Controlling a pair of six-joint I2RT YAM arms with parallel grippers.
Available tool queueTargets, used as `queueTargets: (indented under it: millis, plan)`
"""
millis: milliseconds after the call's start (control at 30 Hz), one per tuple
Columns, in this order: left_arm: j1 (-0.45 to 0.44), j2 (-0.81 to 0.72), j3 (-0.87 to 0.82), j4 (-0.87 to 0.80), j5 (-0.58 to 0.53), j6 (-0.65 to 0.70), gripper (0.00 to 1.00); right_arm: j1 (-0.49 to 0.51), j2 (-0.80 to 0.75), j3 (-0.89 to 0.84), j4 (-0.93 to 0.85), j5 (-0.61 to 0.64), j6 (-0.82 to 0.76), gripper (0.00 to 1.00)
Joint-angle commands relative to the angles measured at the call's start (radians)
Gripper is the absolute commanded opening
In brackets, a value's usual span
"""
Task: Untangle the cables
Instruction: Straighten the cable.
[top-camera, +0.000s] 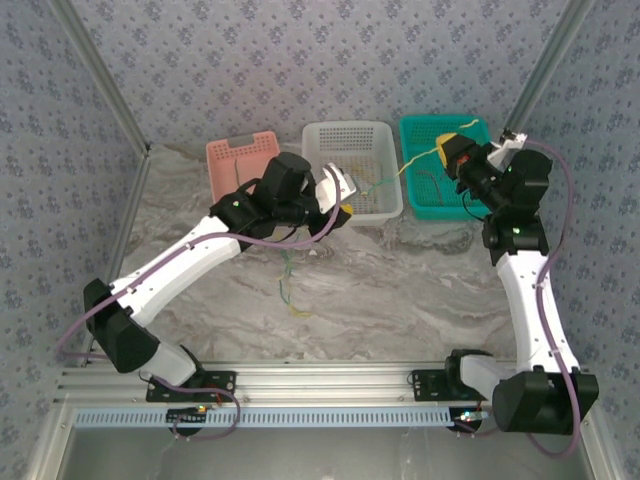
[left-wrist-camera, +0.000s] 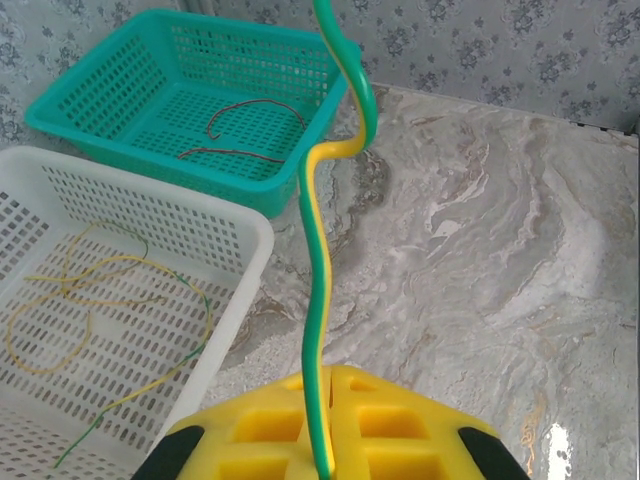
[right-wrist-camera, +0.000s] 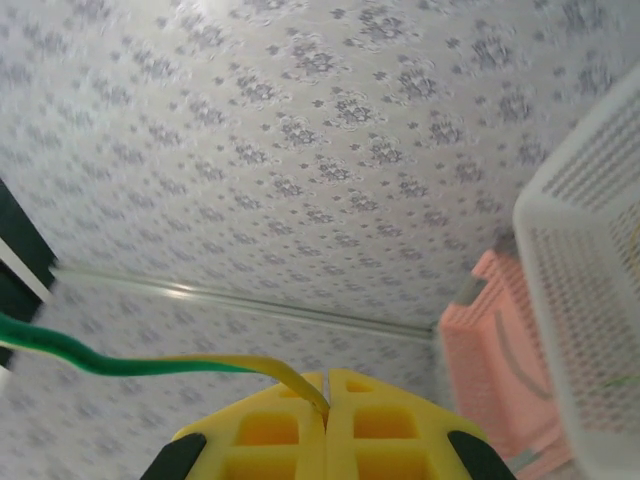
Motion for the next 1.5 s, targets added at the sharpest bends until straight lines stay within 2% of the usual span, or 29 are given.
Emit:
queueTargets:
  millis: [0,33,100,133,167,200,267,333,433,533,600,700,900,1267,1467]
  plan:
    - [0.022,-0.020,-0.041,-0.180,-0.024,-0.008,0.00,-0.095,0.003,-0.019,0.207,0.211,0.295,0.00]
    - [0.021,-0.022,-0.042,-0.166,-0.035,-0.014,0.00,-0.100,0.004,-0.022,0.234,0.204,0.306,0.00]
    - [0.021,-0.026,-0.035,-0.150,-0.088,-0.036,0.00,-0.114,0.009,0.063,0.117,0.117,0.225,0.00]
    - [0.021,-0.028,-0.032,-0.138,-0.121,-0.050,0.00,-0.113,0.011,0.136,0.015,0.085,0.146,0.09]
    - [0.021,-0.027,-0.028,-0.122,-0.164,-0.065,0.00,-0.104,0.005,0.201,-0.139,0.071,0.044,0.29]
    - [0.022,-0.024,-0.022,-0.104,-0.200,-0.083,0.00,-0.090,-0.016,0.243,-0.269,0.092,-0.051,0.45]
    - [0.019,-0.013,-0.005,-0.082,-0.258,-0.111,0.00,-0.065,-0.080,0.276,-0.463,0.172,-0.190,0.58]
    - [0.007,0.001,0.010,-0.069,-0.324,-0.126,0.00,-0.033,-0.153,0.264,-0.587,0.263,-0.262,0.62]
    - [-0.023,0.023,0.022,-0.051,-0.424,-0.123,0.00,0.114,-0.269,0.174,-0.646,0.409,-0.271,0.64]
    - [-0.052,0.034,0.015,-0.016,-0.486,-0.123,0.00,0.411,-0.353,0.015,-0.582,0.656,-0.236,0.65]
    - [-0.066,0.034,0.009,0.003,-0.513,-0.128,0.00,0.605,-0.342,-0.036,-0.534,0.801,-0.221,0.66]
    - [-0.088,0.038,0.016,0.003,-0.545,-0.127,0.00,0.761,-0.244,-0.031,-0.468,0.893,-0.188,0.67]
    - [-0.114,0.038,0.016,0.003,-0.565,-0.126,0.00,0.855,-0.055,0.015,-0.399,0.917,-0.028,0.59]
    - [-0.132,0.010,-0.005,0.013,-0.541,-0.138,0.00,0.802,0.011,0.025,-0.318,0.871,0.007,0.41]
    - [-0.133,0.015,-0.008,0.012,-0.526,-0.148,0.00,0.773,0.030,0.019,-0.250,0.816,0.006,0.43]
